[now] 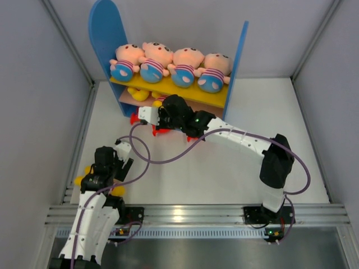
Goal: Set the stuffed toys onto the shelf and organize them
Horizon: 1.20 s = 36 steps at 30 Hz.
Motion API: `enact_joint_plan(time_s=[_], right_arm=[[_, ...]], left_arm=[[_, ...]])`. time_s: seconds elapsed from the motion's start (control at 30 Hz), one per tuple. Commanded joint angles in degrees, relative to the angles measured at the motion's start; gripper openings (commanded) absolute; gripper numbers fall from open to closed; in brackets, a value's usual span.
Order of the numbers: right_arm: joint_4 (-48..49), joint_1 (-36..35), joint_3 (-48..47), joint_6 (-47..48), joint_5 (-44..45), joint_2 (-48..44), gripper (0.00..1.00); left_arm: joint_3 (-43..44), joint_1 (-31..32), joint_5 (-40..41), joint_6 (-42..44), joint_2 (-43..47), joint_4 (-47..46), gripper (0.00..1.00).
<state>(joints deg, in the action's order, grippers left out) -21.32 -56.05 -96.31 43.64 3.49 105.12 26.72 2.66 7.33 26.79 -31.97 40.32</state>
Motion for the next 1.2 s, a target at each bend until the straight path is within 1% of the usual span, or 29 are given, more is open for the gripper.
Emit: enact_joint_plan(time_s=[0.0, 0.13, 0.3, 0.4, 0.47, 0.57, 0.7, 0.87, 0.9, 1.0, 1.03, 1.07, 1.1, 1.17], right_arm=[[8.0, 0.0, 0.2, -4.1, -6.8, -1.1, 0.00], [10.6, 0.6, -2.3, -5.8, -7.2, 3.8, 0.00], [8.8, 3.1, -8.9, -5.7, -2.3, 10.5, 0.00], [7.0, 4.2, -11.4, -4.9, 0.7, 13.0, 0.00], [8.0, 4.9, -11.5, -4.0, 4.0, 13.4, 0.00], [8.5, 5.2, -12.1, -2.0, 6.5, 13.7, 0.00], [5.9, 5.6, -14.5, -0.9, 6.1, 14.4, 0.00], [4.8, 5.3, -14.0, -1.7, 4.7, 13.1, 0.01], [4.4, 5.1, -13.1, -1.8, 4.2, 11.8, 0.02], [5.6, 3.8, -9.6, -2.5, 3.3, 7.9, 0.10], [6.3, 2.9, -8.4, -2.9, 3.3, 6.6, 0.15], [7.0, 2.5, -7.0, -3.3, 3.0, 5.2, 0.18], [8.4, 1.7, -4.4, -4.6, 2.7, 2.4, 0.25], [9.1, 0.9, -2.5, -6.3, 2.3, -0.3, 0.31]], left_arm=[[-0.5, -0.4, -0.1, 0.3, 0.6, -0.9, 0.88], [-0.5, -0.5, 0.0, 0.1, 0.5, -0.9, 0.88], [-0.5, -0.5, 0.0, 0.2, 0.4, -0.9, 0.88], [-0.6, -0.5, -0.2, 0.2, 0.3, -0.9, 0.88], [-0.6, -0.5, -0.2, 0.3, 0.5, -0.9, 0.88], [-0.6, -0.5, -0.2, 0.4, 0.4, -0.9, 0.88], [-0.6, -0.5, -0.2, 0.3, 0.3, -0.9, 0.88], [-0.5, -0.5, 0.1, 0.2, 0.3, -0.9, 0.88], [-0.5, -0.5, 0.2, 0.2, 0.2, -0.9, 0.88], [-0.5, -0.5, 0.6, 0.0, 0.1, -0.9, 0.88], [-0.5, -0.5, 0.7, 0.2, 0.1, -0.9, 0.88], [-0.4, -0.5, 0.8, 0.1, -0.1, -0.9, 0.88], [0.3, -0.5, 1.2, 0.0, -0.7, -0.7, 0.88], [1.9, -0.6, 2.2, -0.4, -2.0, 0.0, 0.89]])
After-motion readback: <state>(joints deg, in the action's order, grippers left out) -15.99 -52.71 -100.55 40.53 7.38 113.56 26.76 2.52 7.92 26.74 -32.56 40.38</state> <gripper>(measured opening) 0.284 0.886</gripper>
